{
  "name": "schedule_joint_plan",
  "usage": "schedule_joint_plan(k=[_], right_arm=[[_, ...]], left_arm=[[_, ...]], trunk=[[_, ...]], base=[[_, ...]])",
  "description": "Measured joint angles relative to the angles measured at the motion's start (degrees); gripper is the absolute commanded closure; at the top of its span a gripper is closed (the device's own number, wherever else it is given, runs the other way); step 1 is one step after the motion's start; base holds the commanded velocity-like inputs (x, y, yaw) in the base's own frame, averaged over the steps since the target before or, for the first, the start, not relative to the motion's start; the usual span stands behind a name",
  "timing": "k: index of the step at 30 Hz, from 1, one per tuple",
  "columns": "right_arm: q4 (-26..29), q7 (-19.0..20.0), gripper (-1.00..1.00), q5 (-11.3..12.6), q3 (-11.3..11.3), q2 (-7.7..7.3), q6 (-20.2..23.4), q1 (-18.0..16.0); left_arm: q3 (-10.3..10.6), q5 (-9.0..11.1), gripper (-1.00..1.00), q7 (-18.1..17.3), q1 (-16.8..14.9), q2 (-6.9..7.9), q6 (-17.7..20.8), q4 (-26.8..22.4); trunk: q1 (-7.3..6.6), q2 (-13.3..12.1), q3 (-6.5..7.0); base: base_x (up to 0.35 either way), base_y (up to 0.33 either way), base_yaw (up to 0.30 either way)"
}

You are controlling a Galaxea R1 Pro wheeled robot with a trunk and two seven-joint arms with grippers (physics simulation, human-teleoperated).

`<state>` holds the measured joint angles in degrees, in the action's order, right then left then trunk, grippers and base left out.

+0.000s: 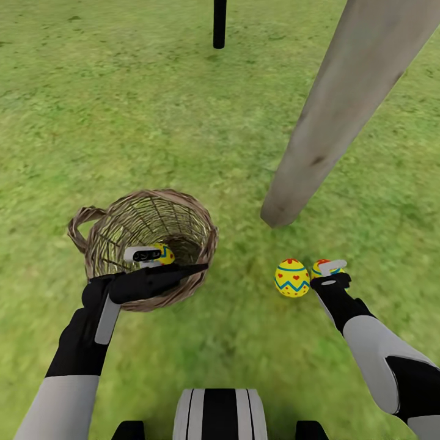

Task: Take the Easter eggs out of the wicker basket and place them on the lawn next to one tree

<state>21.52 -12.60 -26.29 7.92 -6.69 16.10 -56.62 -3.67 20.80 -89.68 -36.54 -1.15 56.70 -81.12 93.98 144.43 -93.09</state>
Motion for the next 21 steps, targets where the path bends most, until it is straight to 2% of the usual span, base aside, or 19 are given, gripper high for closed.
schedule_joint_plan(k=[4,8,12,21], right_arm=[[0.0,0.0,-1.0,-0.1,0.0,0.02,0.1,0.0],[-3.5,-1.6,-1.0,-0.3,0.0,0.02,0.2,0.0],[-3.8,0.3,-1.0,1.0,0.0,0.02,0.0,0.0],[-3.6,0.3,-1.0,1.0,0.0,-0.02,0.0,0.0]], left_arm=[[0.0,0.2,-1.0,0.0,0.0,0.11,0.0,0.0],[-0.1,0.1,-1.0,0.0,0.0,0.13,0.0,-0.2],[-0.1,0.1,-1.0,0.0,0.0,0.13,0.0,-0.2],[0.0,0.1,-1.0,0.0,0.0,0.13,0.0,-0.2]], trunk=[[0.0,0.0,0.0],[-0.11,-0.1,0.88],[-0.19,-0.1,1.76],[-0.43,-0.2,3.76]], base=[[0.0,0.0,0.0],[0.0,0.0,0.0],[0.0,0.0,0.0],[0.0,0.0,0.0]])
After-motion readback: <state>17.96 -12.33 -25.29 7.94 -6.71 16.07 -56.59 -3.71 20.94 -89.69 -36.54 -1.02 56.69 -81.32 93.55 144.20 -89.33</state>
